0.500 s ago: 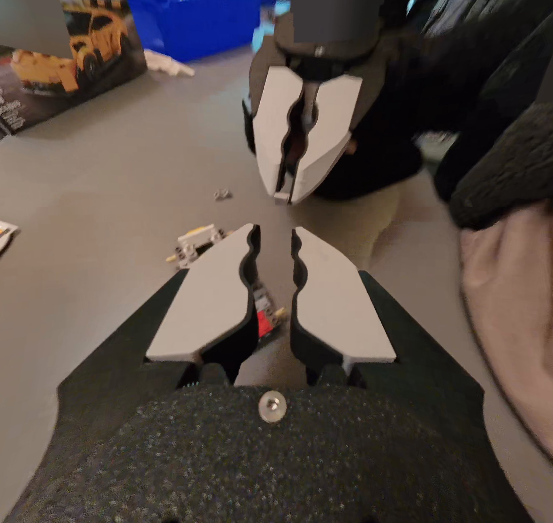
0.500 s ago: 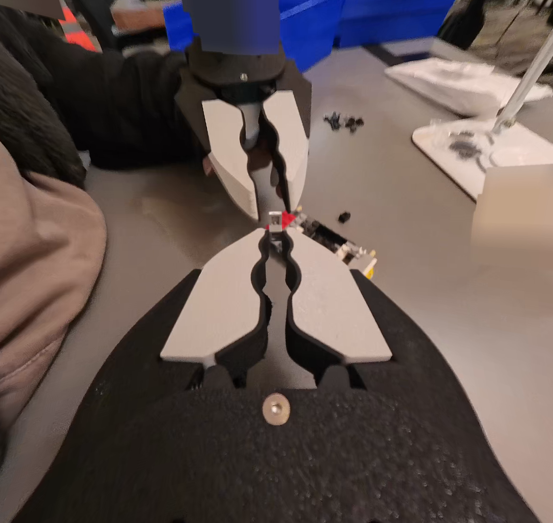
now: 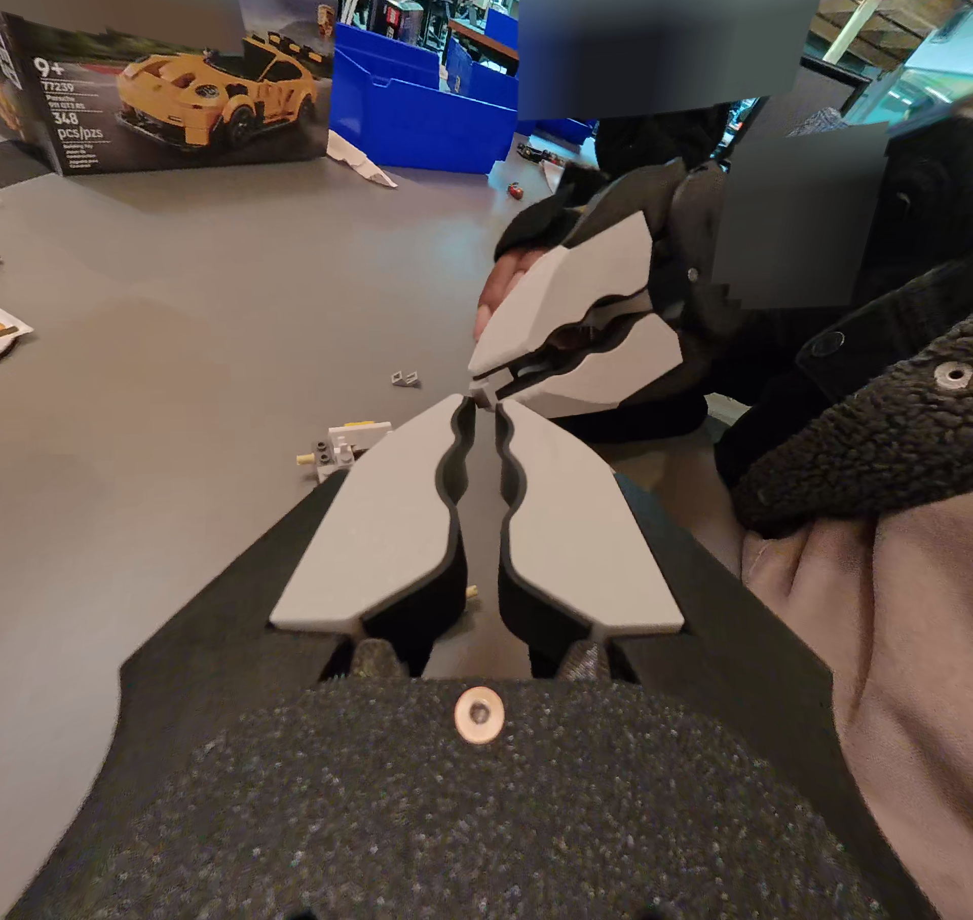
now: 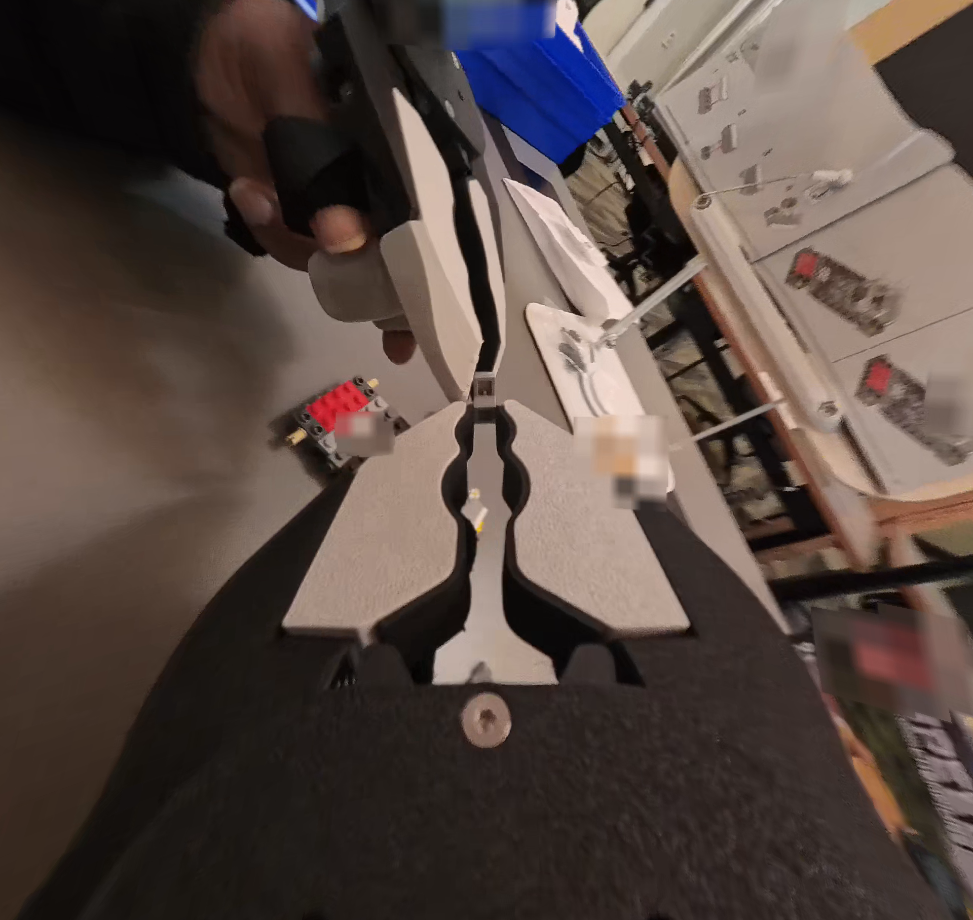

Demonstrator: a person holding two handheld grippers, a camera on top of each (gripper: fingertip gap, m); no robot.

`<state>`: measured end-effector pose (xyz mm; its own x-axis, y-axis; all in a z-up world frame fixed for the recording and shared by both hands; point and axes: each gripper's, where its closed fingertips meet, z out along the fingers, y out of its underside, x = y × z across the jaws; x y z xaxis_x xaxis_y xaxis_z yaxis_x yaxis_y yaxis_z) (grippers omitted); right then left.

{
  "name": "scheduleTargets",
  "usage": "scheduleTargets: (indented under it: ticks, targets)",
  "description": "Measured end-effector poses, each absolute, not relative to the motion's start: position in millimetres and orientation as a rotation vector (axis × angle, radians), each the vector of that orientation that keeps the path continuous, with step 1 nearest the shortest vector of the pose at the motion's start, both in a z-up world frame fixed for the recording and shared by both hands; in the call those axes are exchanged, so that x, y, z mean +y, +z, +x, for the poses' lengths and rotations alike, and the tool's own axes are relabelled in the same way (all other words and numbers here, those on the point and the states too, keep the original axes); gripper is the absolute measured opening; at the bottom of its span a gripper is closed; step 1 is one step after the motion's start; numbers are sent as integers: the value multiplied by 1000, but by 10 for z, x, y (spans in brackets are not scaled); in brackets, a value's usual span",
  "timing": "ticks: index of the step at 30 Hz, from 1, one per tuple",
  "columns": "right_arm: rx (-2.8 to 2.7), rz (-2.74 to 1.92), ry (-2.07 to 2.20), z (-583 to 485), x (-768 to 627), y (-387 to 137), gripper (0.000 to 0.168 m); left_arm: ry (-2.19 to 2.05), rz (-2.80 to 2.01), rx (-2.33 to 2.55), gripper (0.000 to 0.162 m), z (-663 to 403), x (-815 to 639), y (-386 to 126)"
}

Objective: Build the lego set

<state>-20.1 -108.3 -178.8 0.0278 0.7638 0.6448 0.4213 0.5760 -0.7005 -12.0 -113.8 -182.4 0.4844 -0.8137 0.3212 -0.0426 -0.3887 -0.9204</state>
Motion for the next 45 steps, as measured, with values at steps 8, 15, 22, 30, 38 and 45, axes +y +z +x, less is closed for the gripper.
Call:
scheduleTargets:
  ticks: [8,15,22,30,38,45]
  targets:
    - [-1584,-760,-48,-209,-1049,-1774,7,-990,-1794,690,3,-159,-1084,-1866]
    - [-1589,-733,-86,-209,-1038,-1803,7,-979,-1791,674,6,-161,-1065,-1859]
    - [-1619,-926,254,-193,-1126,-1843,8,-754,-1702,896,3,-170,-1115,-1890]
    - [-1776,-1441,1585,88,-1522,-1761,21,-474,-1342,1263,3,25,-1447,-1771]
    - [-1865,-1536,1886,94,-1733,-1812,12,-312,-1213,1431,3,152,-1608,-1806]
    - [-1611,-1513,1998,28,-1645,-1713,8,-454,-1287,1283,4,98,-1534,-1708]
